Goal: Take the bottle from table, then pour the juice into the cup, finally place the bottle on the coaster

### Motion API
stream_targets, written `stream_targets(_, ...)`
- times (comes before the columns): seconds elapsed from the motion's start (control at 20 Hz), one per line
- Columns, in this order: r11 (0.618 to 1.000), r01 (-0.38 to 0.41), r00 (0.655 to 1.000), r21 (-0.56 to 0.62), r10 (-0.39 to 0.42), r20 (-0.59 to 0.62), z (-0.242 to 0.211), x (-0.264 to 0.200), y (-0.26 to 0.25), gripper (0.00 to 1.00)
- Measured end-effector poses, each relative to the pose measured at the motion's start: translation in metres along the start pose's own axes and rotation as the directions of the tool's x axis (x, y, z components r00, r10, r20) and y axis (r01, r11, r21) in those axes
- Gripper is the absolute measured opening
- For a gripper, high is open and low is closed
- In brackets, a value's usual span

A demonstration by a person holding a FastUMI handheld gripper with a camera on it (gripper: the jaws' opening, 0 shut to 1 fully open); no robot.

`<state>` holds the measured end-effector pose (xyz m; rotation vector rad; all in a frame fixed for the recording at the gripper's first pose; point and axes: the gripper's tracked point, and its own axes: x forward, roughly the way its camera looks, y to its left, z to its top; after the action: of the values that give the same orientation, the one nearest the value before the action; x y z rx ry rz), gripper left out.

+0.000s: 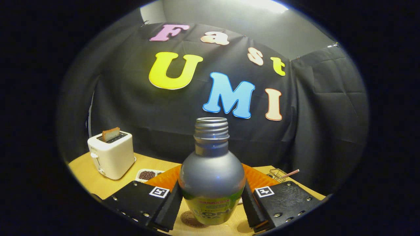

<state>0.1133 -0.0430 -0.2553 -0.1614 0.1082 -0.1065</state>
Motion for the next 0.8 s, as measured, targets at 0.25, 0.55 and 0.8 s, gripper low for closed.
stream_targets(0.25,0.999,0.015,0.998,0.032,-0.014,-0.061,-0.05,0.011,0.007,0.8)
stream_targets(0.55,0.994,0.028,0.999,0.104,-0.024,-0.04,-0.081,0.041,0.014,0.8)
stream_targets(0.8,0.989,0.044,0.998,0.139,-0.037,-0.049,-0.1,0.051,0.02,0.8)
